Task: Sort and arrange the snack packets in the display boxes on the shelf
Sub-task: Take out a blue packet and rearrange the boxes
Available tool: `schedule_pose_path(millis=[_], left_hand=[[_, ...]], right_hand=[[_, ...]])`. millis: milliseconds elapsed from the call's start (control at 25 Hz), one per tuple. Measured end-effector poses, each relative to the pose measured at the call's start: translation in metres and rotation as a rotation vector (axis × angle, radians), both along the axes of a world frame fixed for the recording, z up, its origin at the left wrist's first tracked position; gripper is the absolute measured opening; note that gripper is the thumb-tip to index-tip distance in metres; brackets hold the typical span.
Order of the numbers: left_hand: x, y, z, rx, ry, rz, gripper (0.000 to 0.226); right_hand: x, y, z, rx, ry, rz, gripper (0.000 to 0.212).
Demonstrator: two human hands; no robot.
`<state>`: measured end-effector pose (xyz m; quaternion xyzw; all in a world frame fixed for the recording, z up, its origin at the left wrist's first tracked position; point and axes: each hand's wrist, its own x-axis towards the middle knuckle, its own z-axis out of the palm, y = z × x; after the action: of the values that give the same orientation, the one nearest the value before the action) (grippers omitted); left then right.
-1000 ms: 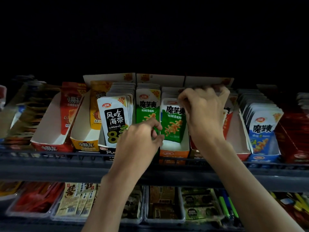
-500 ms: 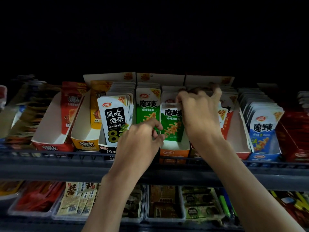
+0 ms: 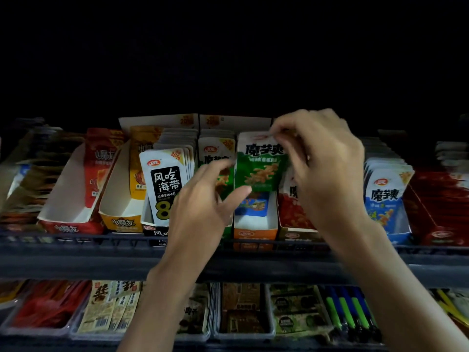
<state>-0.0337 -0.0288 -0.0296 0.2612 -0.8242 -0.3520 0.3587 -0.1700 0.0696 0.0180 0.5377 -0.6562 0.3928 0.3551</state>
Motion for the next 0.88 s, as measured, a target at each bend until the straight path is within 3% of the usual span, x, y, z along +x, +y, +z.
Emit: schedule_pose_path(millis=[120, 200, 280, 360, 560, 880], left_hand=[[0.002, 0.009, 0.009, 0.223, 0.201, -0.164, 0.01], [0.004, 0.014, 0.014, 0.253, 0.263, -0.26, 0.024], [0.005, 0.016, 0.016, 0.258, 0.302, -0.318, 0.033], [0.004, 0.016, 0.015, 0.303, 0.35, -0.348, 0.034], [0.002, 0.016, 0.014, 0.296, 0.314, -0.353, 0.035], [0.006, 0.013, 0.011, 0.26, 0.29, -0.268, 0.033]], right_hand=[[0.006, 0.01, 0.005, -0.078, -0.155, 0.125, 0.009], [0.008, 0.013, 0.006, -0.098, -0.472, 0.28, 0.01], [0.01, 0.016, 0.007, -0.104, -0.913, 0.469, 0.013], [0.008, 0.017, 0.006, -0.027, -1.184, 0.514, 0.016], [0.006, 0.016, 0.004, 0.068, -1.183, 0.43, 0.031], [0.012, 0.014, 0.006, 0.044, -1.184, 0.491, 0.017]])
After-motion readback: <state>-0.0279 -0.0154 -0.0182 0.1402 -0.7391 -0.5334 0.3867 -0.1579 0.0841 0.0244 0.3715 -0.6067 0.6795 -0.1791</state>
